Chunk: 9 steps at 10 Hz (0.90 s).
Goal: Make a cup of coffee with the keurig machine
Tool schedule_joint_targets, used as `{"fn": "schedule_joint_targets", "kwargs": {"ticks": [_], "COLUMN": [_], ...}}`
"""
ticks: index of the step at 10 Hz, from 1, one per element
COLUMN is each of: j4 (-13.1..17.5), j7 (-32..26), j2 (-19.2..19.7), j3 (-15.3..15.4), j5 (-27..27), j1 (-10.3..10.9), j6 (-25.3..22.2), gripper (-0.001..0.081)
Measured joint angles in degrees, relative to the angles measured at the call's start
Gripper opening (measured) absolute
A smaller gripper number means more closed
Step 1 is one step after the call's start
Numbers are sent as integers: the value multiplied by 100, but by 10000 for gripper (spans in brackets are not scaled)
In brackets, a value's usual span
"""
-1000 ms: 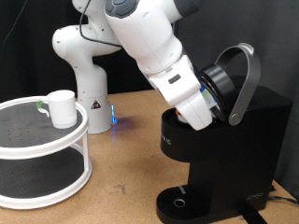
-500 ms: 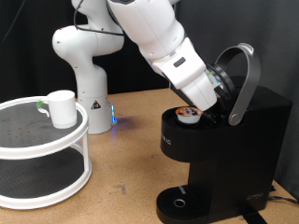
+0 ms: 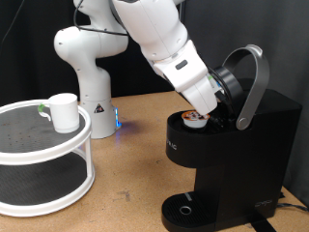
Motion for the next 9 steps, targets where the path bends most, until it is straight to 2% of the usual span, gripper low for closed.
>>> {"fn": "schedule_joint_targets", "kwargs": {"ticks": [9], "j4": [-335], "j7": [0], "j2": [-4], "j3": [31], "j5": [-7], "j1": [2], "j6": [465], "gripper": [800]}}
